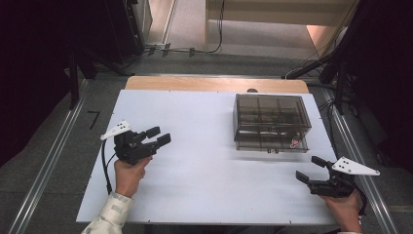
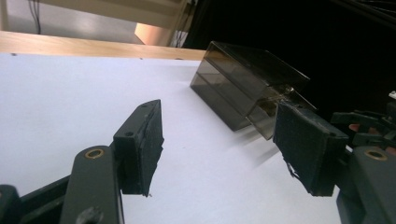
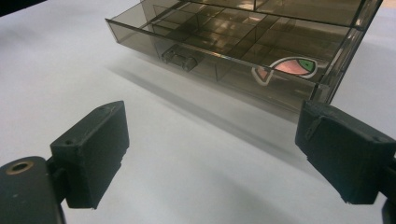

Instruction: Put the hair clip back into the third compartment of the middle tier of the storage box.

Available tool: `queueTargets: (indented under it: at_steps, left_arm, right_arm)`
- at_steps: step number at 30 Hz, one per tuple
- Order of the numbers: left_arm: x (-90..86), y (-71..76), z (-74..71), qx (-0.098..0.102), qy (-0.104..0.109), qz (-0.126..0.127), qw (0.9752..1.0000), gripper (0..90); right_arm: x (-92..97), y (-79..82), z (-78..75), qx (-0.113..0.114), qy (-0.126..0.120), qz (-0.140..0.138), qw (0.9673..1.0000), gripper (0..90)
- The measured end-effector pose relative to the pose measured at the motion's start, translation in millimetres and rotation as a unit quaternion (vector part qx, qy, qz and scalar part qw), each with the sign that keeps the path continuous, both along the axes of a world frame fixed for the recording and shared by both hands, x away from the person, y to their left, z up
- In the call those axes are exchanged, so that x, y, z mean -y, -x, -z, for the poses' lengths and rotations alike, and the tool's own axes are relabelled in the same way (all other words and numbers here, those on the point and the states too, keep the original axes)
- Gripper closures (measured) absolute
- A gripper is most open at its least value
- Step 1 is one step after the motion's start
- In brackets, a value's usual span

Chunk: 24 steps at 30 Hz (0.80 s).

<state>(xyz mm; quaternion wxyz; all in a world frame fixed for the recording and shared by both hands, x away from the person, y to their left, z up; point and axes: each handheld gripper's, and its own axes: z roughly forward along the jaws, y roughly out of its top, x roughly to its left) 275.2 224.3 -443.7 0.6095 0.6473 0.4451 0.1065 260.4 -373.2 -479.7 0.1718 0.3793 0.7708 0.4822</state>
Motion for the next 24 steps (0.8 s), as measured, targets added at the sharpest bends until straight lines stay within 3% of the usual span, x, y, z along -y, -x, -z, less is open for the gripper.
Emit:
queueTargets:
  at_steps: [11, 14, 24]
  left_arm:
    - [-29.1, 19.8, 23.3, 0.006, 0.008, -0.011, 0.9999, 33.3]
    - [-29.5, 24.2, 23.4, 0.015, -0.012, -0.010, 0.9998, 32.2]
    - [-32.7, 27.3, 20.3, 0.028, -0.004, -0.015, 0.9995, 32.3]
  right_arm:
    - [-0.1, 0.1, -0.1, 0.000, -0.001, -0.001, 1.0000, 8.2]
    - [-0.3, 0.0, 0.0, -0.001, 0.000, 0.001, 1.0000, 8.2]
    - [-0.3, 0.1, -0.3, -0.001, -0.001, 0.002, 1.0000, 8.2]
